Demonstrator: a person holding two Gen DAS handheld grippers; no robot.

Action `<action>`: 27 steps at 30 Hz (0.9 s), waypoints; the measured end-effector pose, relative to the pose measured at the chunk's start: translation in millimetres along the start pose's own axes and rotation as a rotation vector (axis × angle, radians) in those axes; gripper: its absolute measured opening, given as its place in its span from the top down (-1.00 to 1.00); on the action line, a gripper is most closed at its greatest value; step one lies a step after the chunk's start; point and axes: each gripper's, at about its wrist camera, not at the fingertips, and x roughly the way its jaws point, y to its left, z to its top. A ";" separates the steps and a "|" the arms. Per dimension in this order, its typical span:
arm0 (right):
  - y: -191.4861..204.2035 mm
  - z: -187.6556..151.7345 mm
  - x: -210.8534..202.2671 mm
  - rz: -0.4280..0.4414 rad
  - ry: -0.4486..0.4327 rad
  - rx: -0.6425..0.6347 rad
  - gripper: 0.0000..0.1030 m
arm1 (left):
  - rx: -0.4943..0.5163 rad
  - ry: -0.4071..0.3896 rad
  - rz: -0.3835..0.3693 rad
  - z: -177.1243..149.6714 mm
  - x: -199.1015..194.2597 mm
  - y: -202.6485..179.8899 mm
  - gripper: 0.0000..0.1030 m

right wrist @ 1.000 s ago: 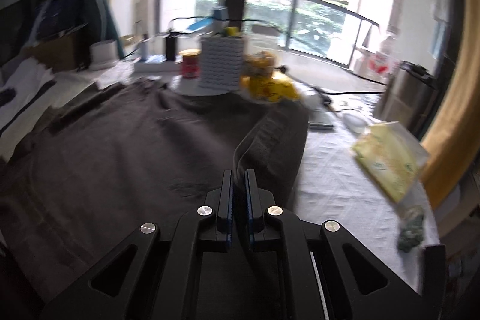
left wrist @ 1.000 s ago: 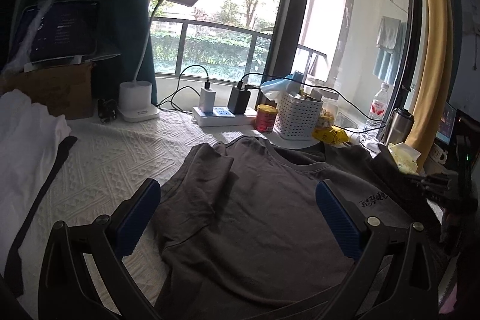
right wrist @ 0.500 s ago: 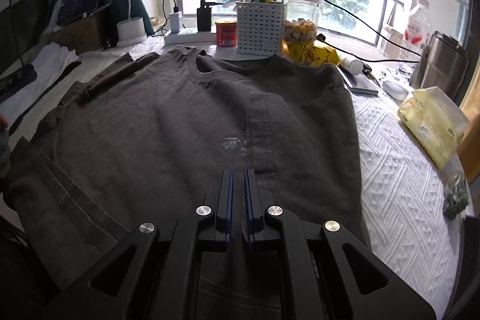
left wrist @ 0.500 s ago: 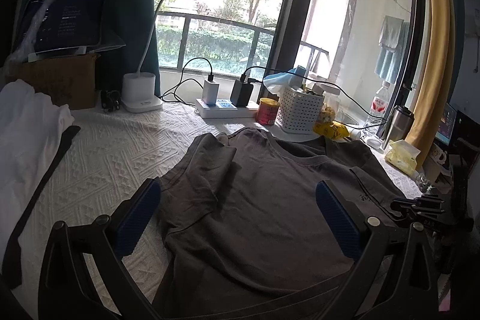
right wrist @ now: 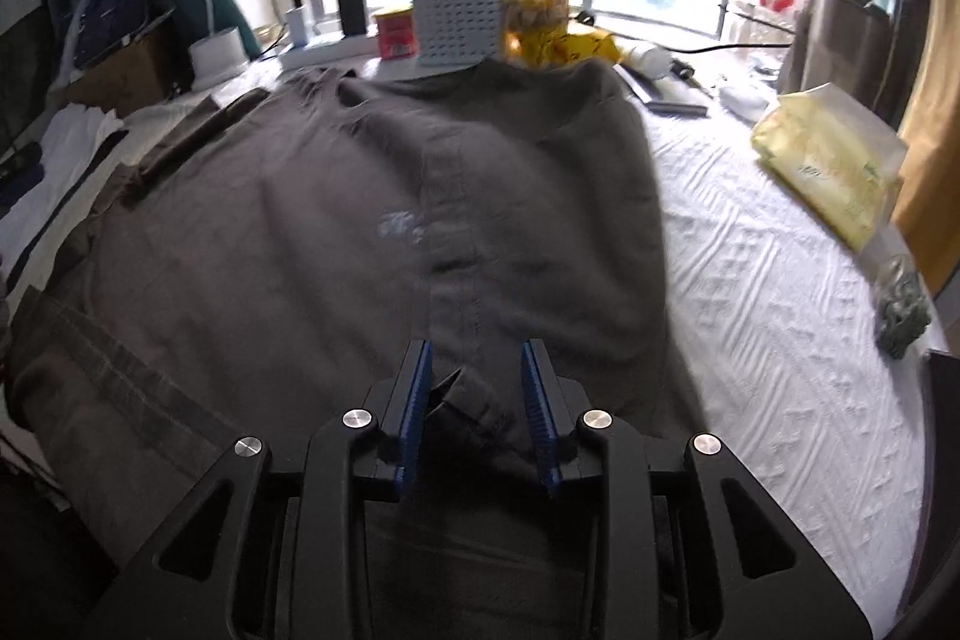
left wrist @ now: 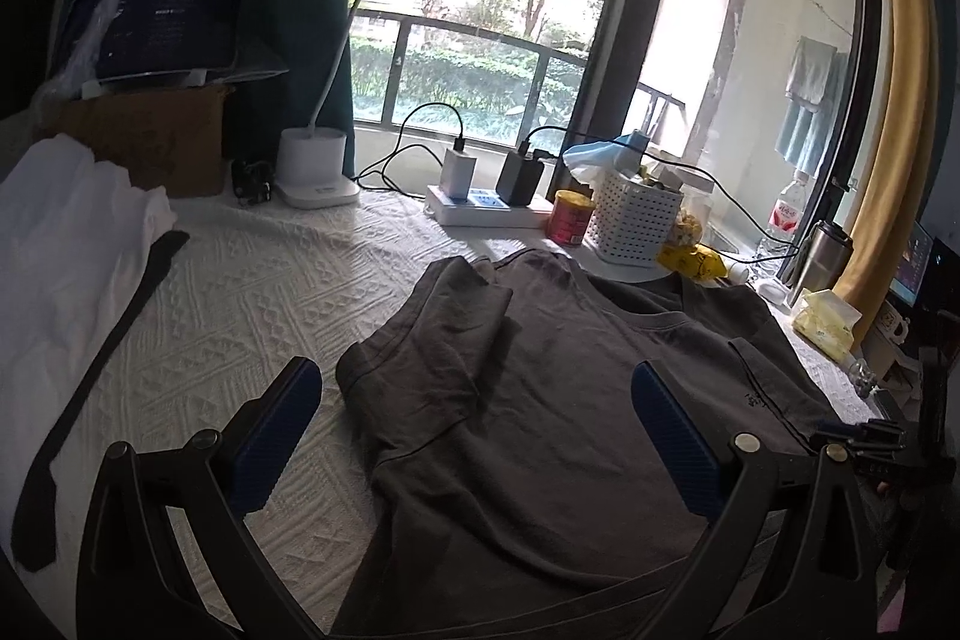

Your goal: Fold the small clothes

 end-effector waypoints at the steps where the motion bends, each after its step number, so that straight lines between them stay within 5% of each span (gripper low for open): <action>1: 2.3 -1.4 -0.1 0.019 0.011 -0.007 0.36 | -0.002 0.000 0.006 0.1 0.1 2.0 -0.97; 7: 9.2 -4.7 -10.1 0.102 -0.006 0.030 0.35 | -0.026 0.015 0.056 2.8 3.8 20.9 -0.97; 10: 10.0 -0.7 -15.3 0.075 -0.033 0.039 0.35 | -0.020 0.036 0.068 4.8 10.5 27.7 -0.97; 19: 1.8 3.1 -25.9 0.044 -0.119 0.103 0.35 | -0.080 0.171 -0.023 18.3 51.7 56.0 -0.95; 22: 0.5 0.4 -26.0 0.048 -0.122 0.109 0.35 | -0.088 0.238 0.015 17.0 67.0 62.0 -0.59; 27: -7.4 -1.8 -29.0 0.038 -0.128 0.119 0.35 | -0.094 0.325 0.000 7.0 82.8 65.1 -0.32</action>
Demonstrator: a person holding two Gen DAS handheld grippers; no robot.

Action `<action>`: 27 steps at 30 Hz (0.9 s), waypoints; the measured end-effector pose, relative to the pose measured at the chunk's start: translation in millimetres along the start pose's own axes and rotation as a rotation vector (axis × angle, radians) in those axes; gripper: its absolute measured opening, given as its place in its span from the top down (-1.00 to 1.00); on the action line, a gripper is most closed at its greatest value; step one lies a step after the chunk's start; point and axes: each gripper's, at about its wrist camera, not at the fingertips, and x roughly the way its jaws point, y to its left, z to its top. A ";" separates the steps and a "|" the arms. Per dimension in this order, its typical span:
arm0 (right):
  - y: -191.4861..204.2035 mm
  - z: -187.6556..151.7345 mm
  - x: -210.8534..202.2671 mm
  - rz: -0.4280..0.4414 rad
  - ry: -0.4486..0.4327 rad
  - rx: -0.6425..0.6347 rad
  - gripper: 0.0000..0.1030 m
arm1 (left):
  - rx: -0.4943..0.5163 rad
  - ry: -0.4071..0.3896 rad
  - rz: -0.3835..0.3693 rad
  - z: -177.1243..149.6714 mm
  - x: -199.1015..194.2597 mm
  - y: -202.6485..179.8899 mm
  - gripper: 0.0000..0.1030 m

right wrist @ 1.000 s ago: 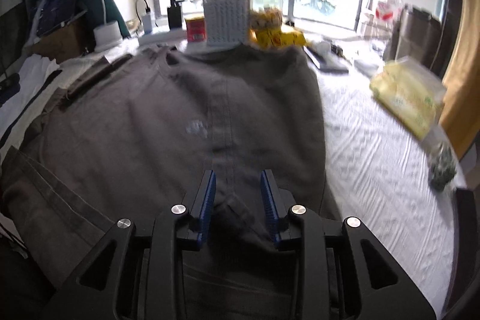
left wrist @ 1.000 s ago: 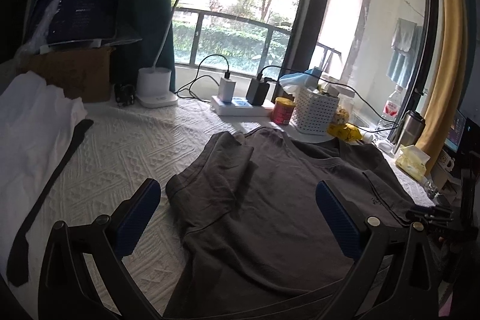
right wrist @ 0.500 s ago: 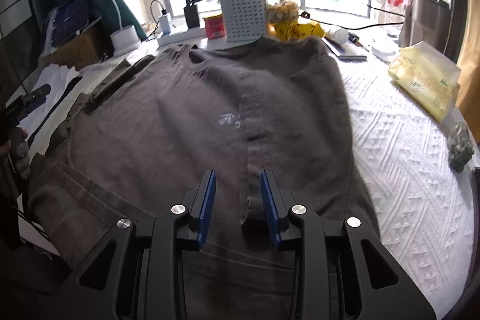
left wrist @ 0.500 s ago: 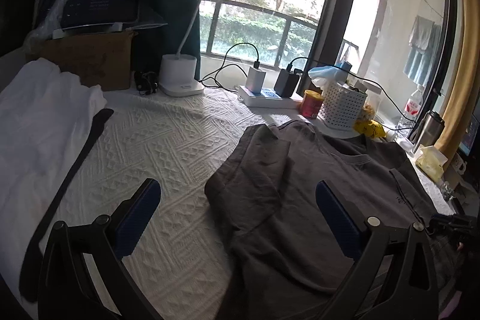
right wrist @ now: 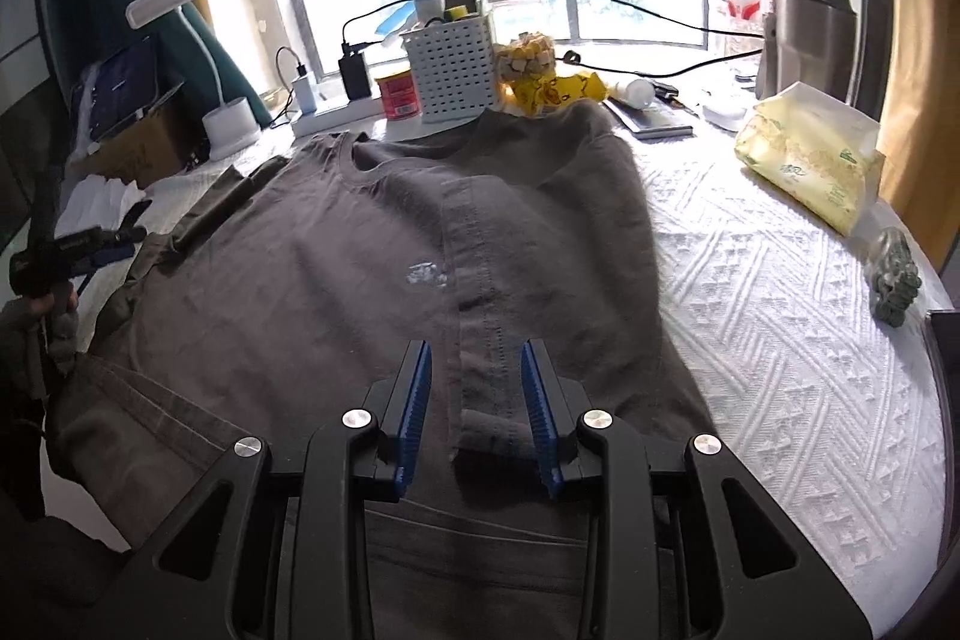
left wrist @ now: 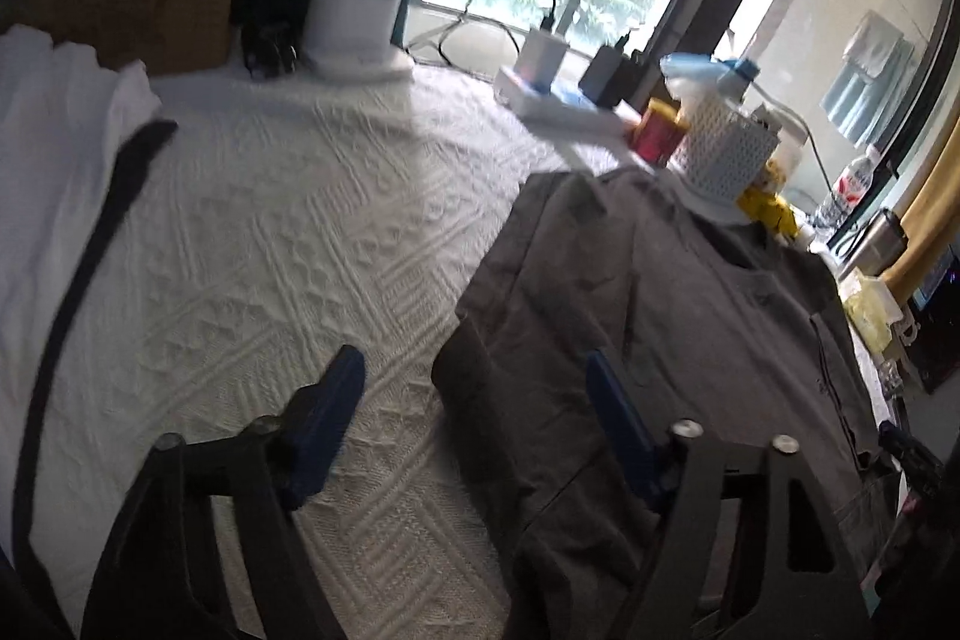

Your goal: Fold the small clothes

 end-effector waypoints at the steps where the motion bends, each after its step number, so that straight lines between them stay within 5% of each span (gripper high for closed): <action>1: -2.5 0.5 -1.4 -0.002 -0.005 0.005 0.35 | 0.002 0.014 -0.007 -0.4 2.7 -0.1 -0.28; 8: -8.2 -2.7 -7.5 0.007 -0.027 0.022 0.35 | 0.007 0.067 -0.068 4.6 14.6 -1.5 -0.26; 12: -9.9 -5.5 -10.3 0.012 -0.031 0.027 0.35 | -0.025 0.094 -0.090 5.1 21.2 2.3 0.94; 20: -22.8 -6.3 -18.9 -0.003 -0.047 0.043 0.35 | -0.004 -0.058 -0.080 6.6 -13.1 -14.5 0.95; 27: -26.8 -7.4 -21.6 0.013 -0.056 0.044 0.35 | 0.091 -0.078 -0.144 8.1 -16.5 -63.3 0.95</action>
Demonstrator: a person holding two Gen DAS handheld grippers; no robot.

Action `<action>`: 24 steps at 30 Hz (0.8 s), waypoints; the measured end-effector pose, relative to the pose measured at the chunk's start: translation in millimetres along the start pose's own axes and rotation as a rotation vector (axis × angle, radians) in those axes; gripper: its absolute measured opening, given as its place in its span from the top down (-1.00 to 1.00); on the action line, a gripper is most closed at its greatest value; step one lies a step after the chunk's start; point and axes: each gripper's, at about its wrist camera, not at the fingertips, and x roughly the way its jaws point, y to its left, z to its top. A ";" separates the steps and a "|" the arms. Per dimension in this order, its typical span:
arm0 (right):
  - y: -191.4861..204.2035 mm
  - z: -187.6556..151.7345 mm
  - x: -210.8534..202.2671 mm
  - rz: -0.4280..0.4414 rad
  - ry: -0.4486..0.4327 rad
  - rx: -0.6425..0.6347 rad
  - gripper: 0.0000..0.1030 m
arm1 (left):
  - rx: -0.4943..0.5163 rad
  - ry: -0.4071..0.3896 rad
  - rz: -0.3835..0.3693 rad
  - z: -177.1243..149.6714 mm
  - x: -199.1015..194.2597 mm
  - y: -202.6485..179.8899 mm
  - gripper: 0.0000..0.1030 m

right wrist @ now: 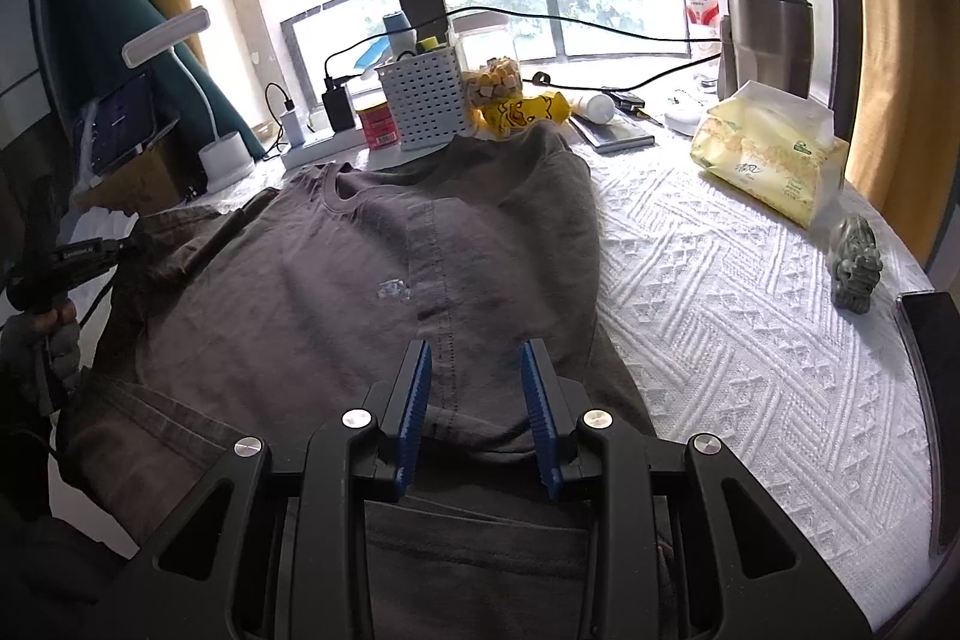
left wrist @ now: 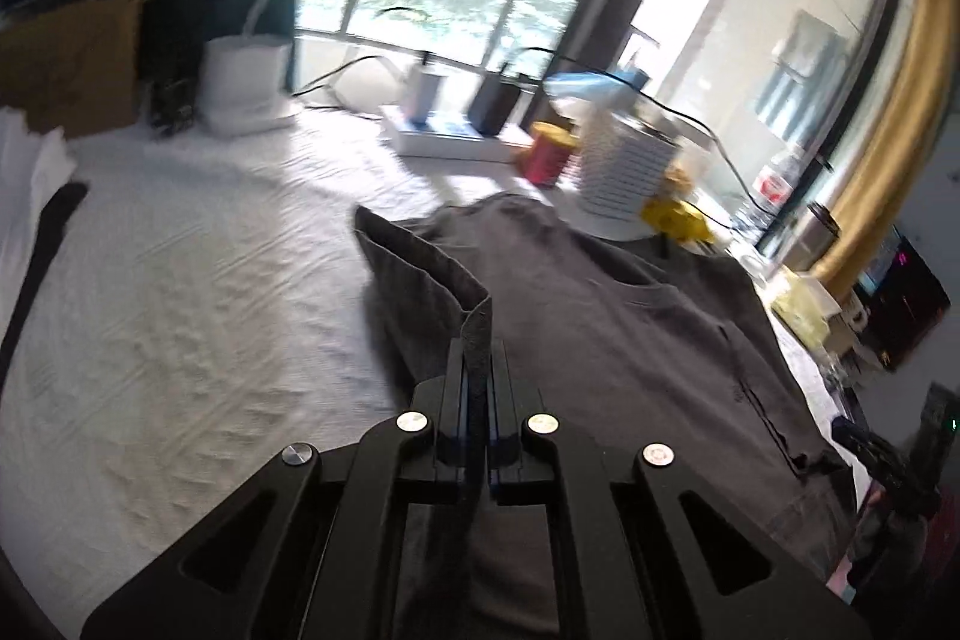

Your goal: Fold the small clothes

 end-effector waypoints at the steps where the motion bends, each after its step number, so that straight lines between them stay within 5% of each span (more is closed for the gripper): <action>1: -1.8 -1.1 -0.7 0.000 0.000 0.004 0.35 | 0.020 0.005 -0.006 -1.1 0.8 -6.0 0.95; 14: -24.7 -11.8 -9.1 -0.007 -0.001 0.042 0.35 | 0.239 0.198 -0.006 -45.0 41.2 -57.7 0.95; 24: -32.8 -17.7 -9.3 -0.007 0.001 0.062 0.35 | 0.336 0.236 0.022 -61.1 35.7 -68.8 0.94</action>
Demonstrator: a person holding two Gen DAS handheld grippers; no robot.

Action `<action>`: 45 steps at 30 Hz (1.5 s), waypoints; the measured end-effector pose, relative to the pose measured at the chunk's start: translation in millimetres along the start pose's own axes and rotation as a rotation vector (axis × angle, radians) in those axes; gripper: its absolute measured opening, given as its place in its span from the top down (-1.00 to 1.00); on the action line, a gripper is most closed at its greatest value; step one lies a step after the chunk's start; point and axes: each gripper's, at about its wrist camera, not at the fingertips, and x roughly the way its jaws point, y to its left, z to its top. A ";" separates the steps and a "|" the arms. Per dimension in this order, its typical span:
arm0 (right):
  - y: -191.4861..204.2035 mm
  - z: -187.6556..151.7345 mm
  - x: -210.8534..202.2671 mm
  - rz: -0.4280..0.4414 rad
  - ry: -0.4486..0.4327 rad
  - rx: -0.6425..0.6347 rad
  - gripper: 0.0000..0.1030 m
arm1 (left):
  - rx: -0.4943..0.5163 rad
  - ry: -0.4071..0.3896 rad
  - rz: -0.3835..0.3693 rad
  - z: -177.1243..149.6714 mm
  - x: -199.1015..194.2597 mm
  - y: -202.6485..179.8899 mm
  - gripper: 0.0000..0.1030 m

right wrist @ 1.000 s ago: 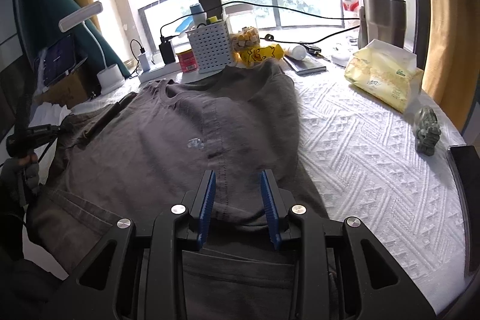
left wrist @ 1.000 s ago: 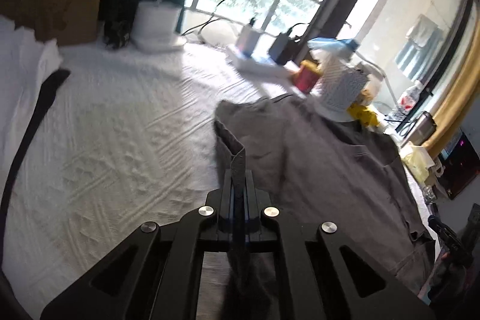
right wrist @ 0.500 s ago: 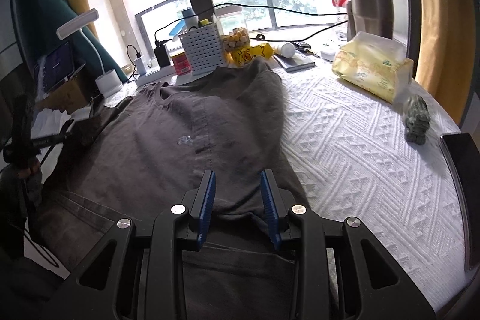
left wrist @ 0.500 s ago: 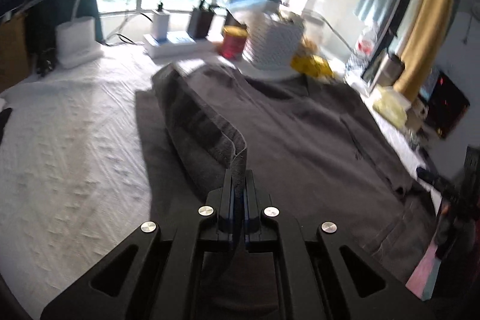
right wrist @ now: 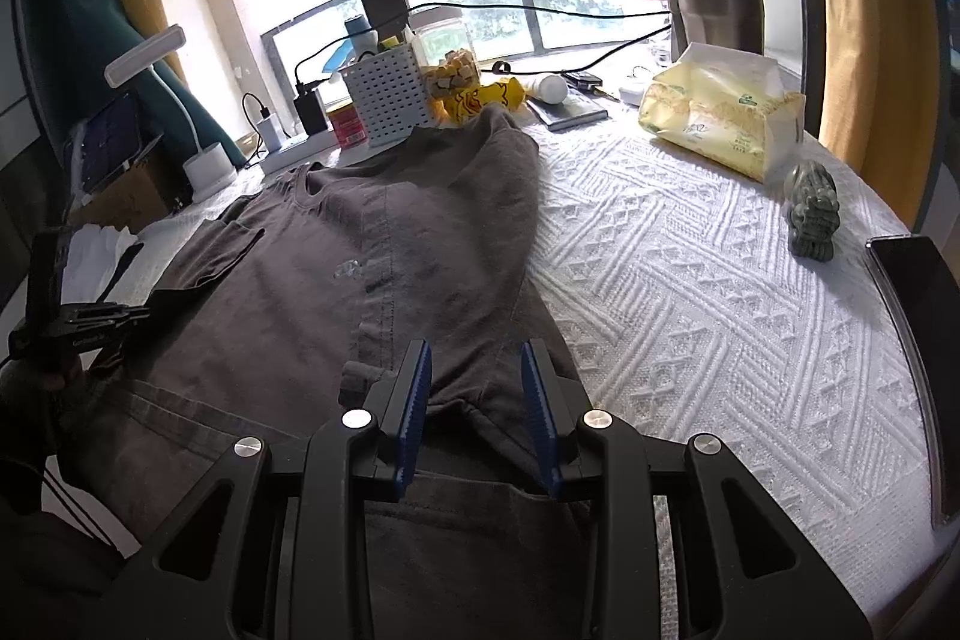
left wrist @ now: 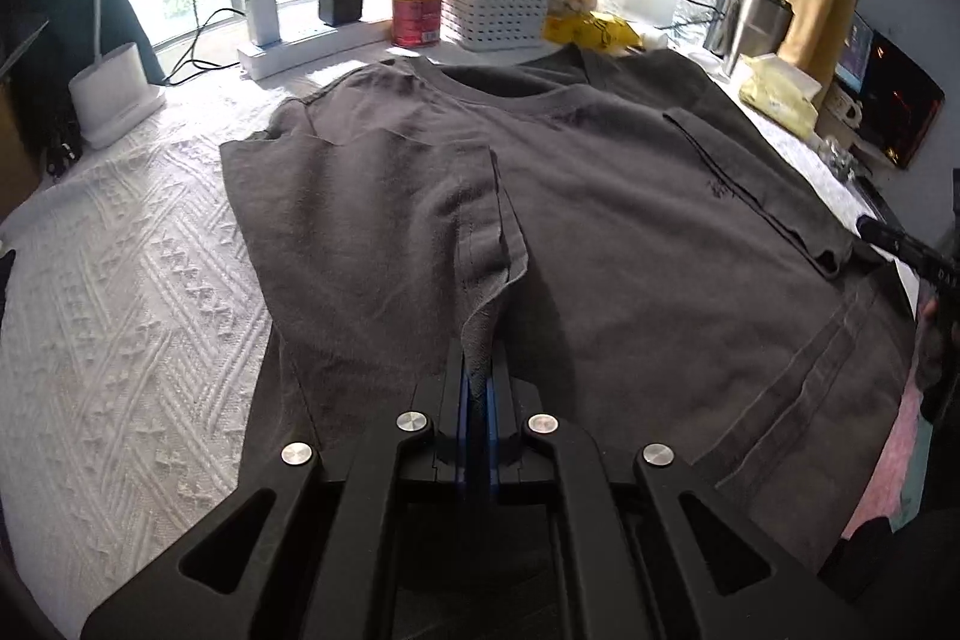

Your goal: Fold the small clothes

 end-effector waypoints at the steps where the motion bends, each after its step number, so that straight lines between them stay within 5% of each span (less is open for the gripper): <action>1: -0.2 0.0 0.1 0.000 0.000 0.000 0.35 | 0.008 0.003 0.000 -0.4 0.5 -1.1 0.93; 3: -0.2 -0.2 0.1 0.001 0.000 0.001 0.35 | 0.021 0.015 -0.004 -0.5 2.0 -3.8 0.88; 8: 2.6 -0.6 1.7 0.001 0.005 -0.003 0.35 | 0.044 0.030 -0.065 1.2 -0.1 -14.3 0.29; 14: 8.4 1.0 3.5 0.007 0.006 -0.013 0.35 | 0.039 0.001 -0.080 11.4 -3.3 -19.7 0.27; 18: 9.9 1.7 4.6 0.007 0.007 -0.017 0.35 | 0.018 0.049 -0.072 8.3 11.0 -17.9 0.26; 21: 9.8 2.1 6.7 0.010 0.012 -0.016 0.35 | 0.023 0.044 -0.092 3.7 7.5 -21.5 0.07; 25: 13.8 5.9 18.2 0.002 0.043 -0.033 0.35 | 0.008 0.016 -0.127 1.0 -6.2 -23.2 0.07; 38: 37.4 3.3 41.4 -0.025 0.147 -0.106 0.35 | -0.082 -0.120 -0.023 -8.0 -40.7 10.7 0.07; 45: 30.8 8.6 2.8 -0.099 0.077 -0.111 0.35 | -0.091 -0.220 0.050 -16.2 -68.1 16.7 0.07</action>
